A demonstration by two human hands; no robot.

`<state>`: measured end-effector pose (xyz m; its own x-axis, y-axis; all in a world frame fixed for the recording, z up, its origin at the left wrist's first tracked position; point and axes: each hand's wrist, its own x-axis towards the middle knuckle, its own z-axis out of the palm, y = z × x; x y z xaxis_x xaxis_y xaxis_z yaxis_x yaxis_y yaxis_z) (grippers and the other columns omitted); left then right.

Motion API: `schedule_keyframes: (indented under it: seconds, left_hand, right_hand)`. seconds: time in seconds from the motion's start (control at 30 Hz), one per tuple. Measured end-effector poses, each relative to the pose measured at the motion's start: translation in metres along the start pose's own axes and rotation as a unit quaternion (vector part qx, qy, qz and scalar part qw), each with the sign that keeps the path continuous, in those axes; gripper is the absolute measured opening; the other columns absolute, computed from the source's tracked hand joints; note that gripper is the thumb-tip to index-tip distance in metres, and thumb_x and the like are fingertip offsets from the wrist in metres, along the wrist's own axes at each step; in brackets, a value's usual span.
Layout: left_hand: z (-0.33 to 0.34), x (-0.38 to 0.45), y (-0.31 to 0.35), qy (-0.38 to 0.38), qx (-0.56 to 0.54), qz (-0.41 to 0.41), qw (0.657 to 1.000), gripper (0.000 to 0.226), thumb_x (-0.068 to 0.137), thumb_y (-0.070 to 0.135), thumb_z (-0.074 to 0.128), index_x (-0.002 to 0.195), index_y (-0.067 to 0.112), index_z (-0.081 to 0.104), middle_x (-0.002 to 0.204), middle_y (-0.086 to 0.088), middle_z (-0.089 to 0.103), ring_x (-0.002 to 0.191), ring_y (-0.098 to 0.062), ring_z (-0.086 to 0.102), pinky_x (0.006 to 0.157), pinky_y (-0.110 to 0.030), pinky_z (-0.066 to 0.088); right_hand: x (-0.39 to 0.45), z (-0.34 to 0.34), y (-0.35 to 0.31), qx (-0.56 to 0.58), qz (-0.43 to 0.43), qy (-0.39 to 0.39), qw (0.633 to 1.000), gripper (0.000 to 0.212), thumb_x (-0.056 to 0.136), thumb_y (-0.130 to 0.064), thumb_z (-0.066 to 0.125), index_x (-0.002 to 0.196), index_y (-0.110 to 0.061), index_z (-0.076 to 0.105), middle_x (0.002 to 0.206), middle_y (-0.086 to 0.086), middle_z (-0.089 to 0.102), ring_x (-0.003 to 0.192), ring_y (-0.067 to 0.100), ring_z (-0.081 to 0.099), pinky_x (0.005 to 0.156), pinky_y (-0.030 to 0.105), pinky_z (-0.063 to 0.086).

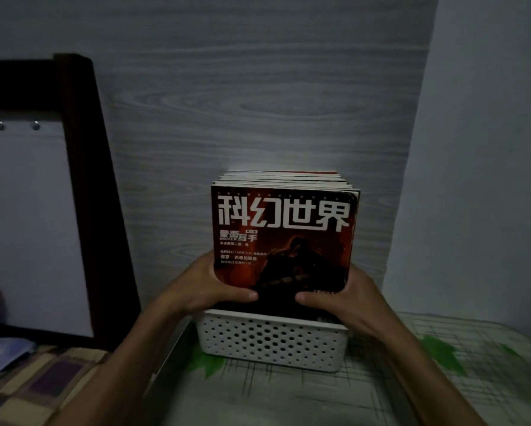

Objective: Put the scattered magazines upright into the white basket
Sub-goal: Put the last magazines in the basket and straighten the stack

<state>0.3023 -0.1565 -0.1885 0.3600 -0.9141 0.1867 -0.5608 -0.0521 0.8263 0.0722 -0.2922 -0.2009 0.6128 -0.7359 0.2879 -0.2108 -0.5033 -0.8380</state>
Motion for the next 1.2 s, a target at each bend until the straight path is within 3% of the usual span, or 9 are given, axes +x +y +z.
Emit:
schedule_keyframes:
  seconds: [0.23,0.43,0.57,0.7,0.8,0.87,1.0,1.1,1.2]
  left_hand:
    - [-0.003,0.002,-0.001,-0.010,-0.018,0.005,1.000,0.070,0.060,0.026,0.089,0.119,0.034,0.051,0.114,0.011,0.066,0.102,0.003,0.064,0.087,-0.020,0.053]
    - [-0.004,-0.004,0.005,-0.008,-0.012,-0.026,1.000,0.070,0.063,0.031,0.087,0.123,0.030,0.052,0.115,0.008,0.066,0.102,-0.002,0.065,0.095,-0.031,0.054]
    - [0.010,-0.028,0.019,0.141,0.092,-0.027,0.985,0.094,0.051,0.054,0.088,0.132,0.039,0.043,0.124,0.020,0.053,0.113,-0.007,0.055,0.101,-0.043,0.049]
    - [0.014,-0.049,0.043,0.249,0.165,0.033,0.954,0.119,0.064,0.052,0.083,0.154,0.034,0.006,0.163,0.001,0.016,0.149,-0.022,0.017,0.119,-0.048,0.020]
    - [-0.004,-0.047,0.083,0.355,0.262,0.168,0.882,0.094,0.083,0.041,0.071,0.155,0.020,0.014,0.163,-0.008,0.018,0.149,-0.025,0.015,0.121,-0.048,0.014]
    - [-0.012,-0.038,0.104,0.324,0.372,0.213,0.843,0.081,0.086,0.046,0.062,0.152,0.017,0.025,0.158,-0.010,0.029,0.146,-0.028,0.024,0.120,-0.052,0.014]
    - [-0.018,-0.026,0.110,0.187,0.477,0.167,0.842,0.084,0.083,0.058,0.051,0.150,0.014,0.027,0.153,-0.012,0.034,0.139,-0.032,0.032,0.117,-0.046,0.022]
    - [-0.014,-0.027,0.107,0.198,0.476,0.173,0.839,0.088,0.081,0.052,0.064,0.150,0.013,0.025,0.151,-0.011,0.035,0.138,-0.031,0.033,0.116,-0.043,0.026]
    - [-0.007,-0.023,0.102,0.235,0.465,0.185,0.833,0.091,0.078,0.050,0.070,0.149,0.013,0.028,0.149,-0.010,0.039,0.137,-0.030,0.035,0.115,-0.043,0.029]
  right_hand:
    - [0.004,0.004,0.002,0.026,-0.022,-0.001,0.999,0.067,0.061,-0.032,0.091,0.117,-0.041,0.055,0.109,-0.025,0.065,0.093,-0.016,0.061,0.075,0.004,0.048]
    - [-0.001,0.000,-0.002,-0.082,0.017,0.010,0.996,0.087,0.050,-0.076,0.076,0.127,-0.044,0.050,0.119,-0.018,0.066,0.108,0.008,0.063,0.097,0.040,0.051]
    - [-0.015,0.002,-0.017,-0.255,0.024,0.091,0.962,0.094,0.049,-0.096,0.049,0.122,-0.037,0.054,0.114,-0.008,0.070,0.108,0.021,0.063,0.096,0.045,0.049]
    - [-0.033,-0.022,-0.055,-0.152,-0.059,0.149,0.975,0.093,0.073,-0.074,0.061,0.149,-0.033,0.025,0.153,-0.001,0.040,0.138,0.021,0.038,0.110,0.050,0.038]
    - [-0.017,-0.056,-0.110,-0.170,-0.189,0.232,0.939,0.060,0.093,-0.051,0.043,0.145,-0.021,0.040,0.148,0.002,0.045,0.135,0.021,0.040,0.110,0.041,0.034]
    - [0.008,-0.065,-0.146,-0.244,-0.218,0.174,0.929,0.050,0.097,-0.042,0.037,0.136,-0.015,0.052,0.139,0.007,0.054,0.126,0.025,0.048,0.105,0.041,0.038]
    - [0.055,-0.062,-0.167,-0.391,-0.123,0.023,0.912,0.042,0.100,-0.037,0.036,0.123,-0.010,0.059,0.130,0.012,0.059,0.112,0.030,0.057,0.092,0.043,0.047]
    - [0.071,-0.058,-0.150,-0.418,-0.063,0.000,0.906,0.047,0.095,-0.046,0.035,0.120,-0.014,0.059,0.134,0.009,0.052,0.111,0.029,0.054,0.094,0.045,0.045]
    - [0.081,-0.059,-0.150,-0.424,-0.028,0.003,0.905,0.039,0.085,-0.052,0.036,0.088,-0.020,0.058,0.109,0.006,0.061,0.093,0.025,0.057,0.093,0.049,0.047]
